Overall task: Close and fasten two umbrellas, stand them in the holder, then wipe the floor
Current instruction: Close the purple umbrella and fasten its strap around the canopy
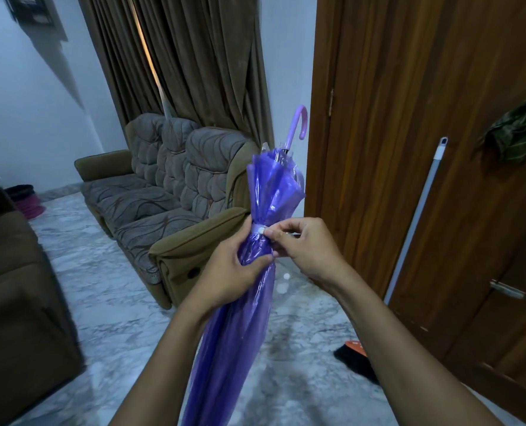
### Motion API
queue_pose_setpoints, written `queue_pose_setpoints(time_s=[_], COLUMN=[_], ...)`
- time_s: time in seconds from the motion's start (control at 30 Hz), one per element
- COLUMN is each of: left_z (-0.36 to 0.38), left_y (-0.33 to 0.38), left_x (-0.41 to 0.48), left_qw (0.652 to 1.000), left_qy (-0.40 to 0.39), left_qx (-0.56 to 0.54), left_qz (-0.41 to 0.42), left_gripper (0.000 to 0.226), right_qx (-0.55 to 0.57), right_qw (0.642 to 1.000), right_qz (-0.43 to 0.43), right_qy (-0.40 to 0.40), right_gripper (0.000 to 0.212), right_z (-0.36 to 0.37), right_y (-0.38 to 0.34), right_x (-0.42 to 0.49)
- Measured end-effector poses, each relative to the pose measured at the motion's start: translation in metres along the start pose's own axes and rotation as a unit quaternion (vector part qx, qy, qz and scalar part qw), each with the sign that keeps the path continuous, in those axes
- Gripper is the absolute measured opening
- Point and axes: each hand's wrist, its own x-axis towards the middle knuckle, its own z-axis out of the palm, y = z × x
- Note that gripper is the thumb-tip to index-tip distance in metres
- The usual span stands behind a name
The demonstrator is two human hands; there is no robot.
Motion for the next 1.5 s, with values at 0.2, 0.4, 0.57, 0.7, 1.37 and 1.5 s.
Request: queue_pose_setpoints(time_s=[0.2,0.4,0.57,0.7,1.37,1.5], left_z=[-0.006,-0.004,-0.011,-0.005,-0.011,-0.008], left_y=[0.003,0.001,-0.004,-0.001,0.003,-0.007], left_x=[-0.003,-0.006,0.001,-0.001,-0.008,-0.008], left_qw=[0.980,0.963,0.985,0.996,0.986,0.978], left_qy=[0.039,-0.007,-0.005,0.084,-0.008,-0.030], left_qx=[-0.191,-0.267,-0.150,0.023,-0.166,-0.204], left_qz=[-0.049,-0.044,-0.088,-0.017,-0.008,-0.041], left_gripper=[0.068,0.049,0.059,0.073,0.073,0.067], right_qx=[0.153,0.194,0.206,0.163,0.063,0.143], right_qw=[0.987,0.979,0.977,0.983,0.998,0.988], right_qz=[0.023,0.050,0.059,0.055,0.012,0.056], right_qy=[-0.030,-0.026,0.014,0.062,0.013,-0.033], right_gripper=[0.008,0.007,0.007,0.011,0.009,0.006], right_z=[-0.001,0.001,0.002,0.007,-0.005,-0.007], right_y=[-0.002,-0.001,0.000,0.000,-0.006,-0.002], right_x=[-0.003,-0.006,-0.011,-0.013,-0.013,-0.017])
